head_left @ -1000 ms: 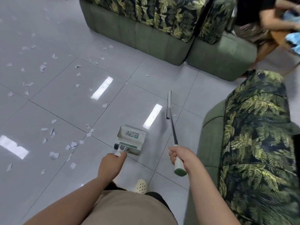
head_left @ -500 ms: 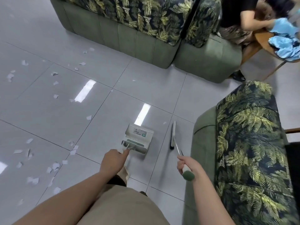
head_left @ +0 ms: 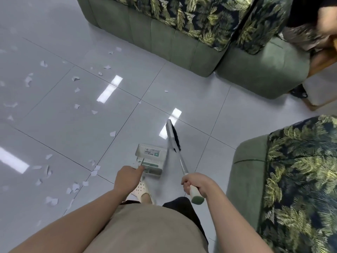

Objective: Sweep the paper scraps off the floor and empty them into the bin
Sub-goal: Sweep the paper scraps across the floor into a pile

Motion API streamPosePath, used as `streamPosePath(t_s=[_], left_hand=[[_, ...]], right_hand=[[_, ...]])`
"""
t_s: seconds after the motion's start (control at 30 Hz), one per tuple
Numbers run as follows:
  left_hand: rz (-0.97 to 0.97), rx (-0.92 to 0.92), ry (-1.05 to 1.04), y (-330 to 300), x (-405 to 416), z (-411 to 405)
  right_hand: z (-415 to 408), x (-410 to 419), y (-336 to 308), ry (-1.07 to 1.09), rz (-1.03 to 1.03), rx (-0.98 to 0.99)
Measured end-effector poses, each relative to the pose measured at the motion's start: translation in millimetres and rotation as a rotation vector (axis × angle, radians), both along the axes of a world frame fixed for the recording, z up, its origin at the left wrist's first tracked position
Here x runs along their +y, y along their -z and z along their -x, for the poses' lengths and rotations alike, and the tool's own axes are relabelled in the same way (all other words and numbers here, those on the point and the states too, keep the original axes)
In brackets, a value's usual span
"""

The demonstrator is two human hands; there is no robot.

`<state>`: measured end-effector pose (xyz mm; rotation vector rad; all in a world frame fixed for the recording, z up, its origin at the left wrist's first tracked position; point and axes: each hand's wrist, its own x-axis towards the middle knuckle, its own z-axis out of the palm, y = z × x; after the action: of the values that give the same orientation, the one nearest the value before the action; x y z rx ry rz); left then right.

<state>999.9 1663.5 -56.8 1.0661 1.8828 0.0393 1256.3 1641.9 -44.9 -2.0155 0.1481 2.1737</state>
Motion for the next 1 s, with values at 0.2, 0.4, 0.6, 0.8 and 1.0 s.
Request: streamPosePath(t_s=[0.2,0.4,0.6,0.8,1.0], left_hand=[[-0.025,0.029,-0.138,-5,34,-14],[-0.062,0.053,-0.253,-10,78,-69],[-0.133,0.046,-0.402,-21,127,-134],[-0.155,0.023,-0.466,-21,156,-186],[-0.16,0.04,-0.383,-24,192,-210]], right_hand=[[-37,80,-4,0.232,0.006,0.267],[-83,144,-33,-0.036,-0.12,0.098],[-165,216,-53,0.086,-0.167,0.039],[-226,263,-56,0.17,-0.207,-0.08],[-251,295,-40,0.061,-0.17,-0.173]])
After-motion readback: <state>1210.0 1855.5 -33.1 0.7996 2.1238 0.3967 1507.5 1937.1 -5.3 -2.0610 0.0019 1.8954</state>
